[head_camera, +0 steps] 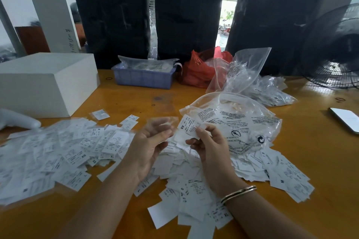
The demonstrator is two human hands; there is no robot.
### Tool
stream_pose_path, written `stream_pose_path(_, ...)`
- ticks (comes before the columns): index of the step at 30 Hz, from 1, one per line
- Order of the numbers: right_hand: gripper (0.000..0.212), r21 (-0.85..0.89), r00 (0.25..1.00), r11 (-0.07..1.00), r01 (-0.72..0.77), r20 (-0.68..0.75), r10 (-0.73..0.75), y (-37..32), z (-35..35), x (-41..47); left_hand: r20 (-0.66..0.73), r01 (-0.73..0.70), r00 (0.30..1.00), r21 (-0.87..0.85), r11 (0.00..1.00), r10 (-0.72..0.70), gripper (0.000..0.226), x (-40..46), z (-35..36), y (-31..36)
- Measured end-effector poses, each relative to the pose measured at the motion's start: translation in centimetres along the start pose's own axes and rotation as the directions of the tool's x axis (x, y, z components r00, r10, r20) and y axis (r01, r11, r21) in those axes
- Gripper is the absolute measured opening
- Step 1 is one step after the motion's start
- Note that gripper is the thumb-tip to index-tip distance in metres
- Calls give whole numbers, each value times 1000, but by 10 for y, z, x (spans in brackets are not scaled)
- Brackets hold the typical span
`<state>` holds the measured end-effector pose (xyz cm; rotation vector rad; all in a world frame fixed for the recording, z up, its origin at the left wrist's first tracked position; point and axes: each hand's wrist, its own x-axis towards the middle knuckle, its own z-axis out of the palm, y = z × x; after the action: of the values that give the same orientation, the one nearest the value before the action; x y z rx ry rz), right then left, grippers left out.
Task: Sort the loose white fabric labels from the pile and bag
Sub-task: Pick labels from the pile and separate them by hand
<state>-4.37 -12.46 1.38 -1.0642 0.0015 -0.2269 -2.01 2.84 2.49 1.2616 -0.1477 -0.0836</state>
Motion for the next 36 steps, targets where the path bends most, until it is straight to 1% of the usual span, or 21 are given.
stream_pose_path(5,6,-21,998,1000,-21,52,22,0,2,-1,-31,-22,999,86,996,25,32,2,0,-6)
stream_pose_path(7,6,-55,999,998,-15,48,18,0,2,-1,-45,-13,999,110,994,18,27,2,1,-7)
stream_pose_path(12,7,-217,997,976,23,83,-5,2,2,-2,-48,14,999,113,994,-8,19,3,1,-7)
stream_pose_path(16,7,-303,995,951,58,96,-30,2,2,-4,-76,35,997,146,989,-24,15,3,0,-8)
stream_pose_path(18,6,-322,995,943,79,89,-53,3,3,-4,-86,36,996,166,985,-21,10,3,1,-7)
stream_pose_path(19,6,-316,995,944,91,74,-72,3,3,-4,-99,33,995,169,985,-16,8,2,1,-6)
stream_pose_path(23,1,-234,987,961,147,-32,-158,-1,-1,-2,-112,7,994,190,982,15,21,0,1,-2)
stream_pose_path(26,1,-158,979,972,174,-78,-187,-3,0,-2,-83,9,997,195,981,7,17,-2,2,-1)
stream_pose_path(31,3,-102,976,972,213,-32,-217,-9,3,-2,-30,13,1000,204,979,-7,24,-2,4,-2)
stream_pose_path(36,6,-112,962,956,271,9,-272,-13,3,-2,-17,15,1000,213,977,-12,24,-1,5,-3)
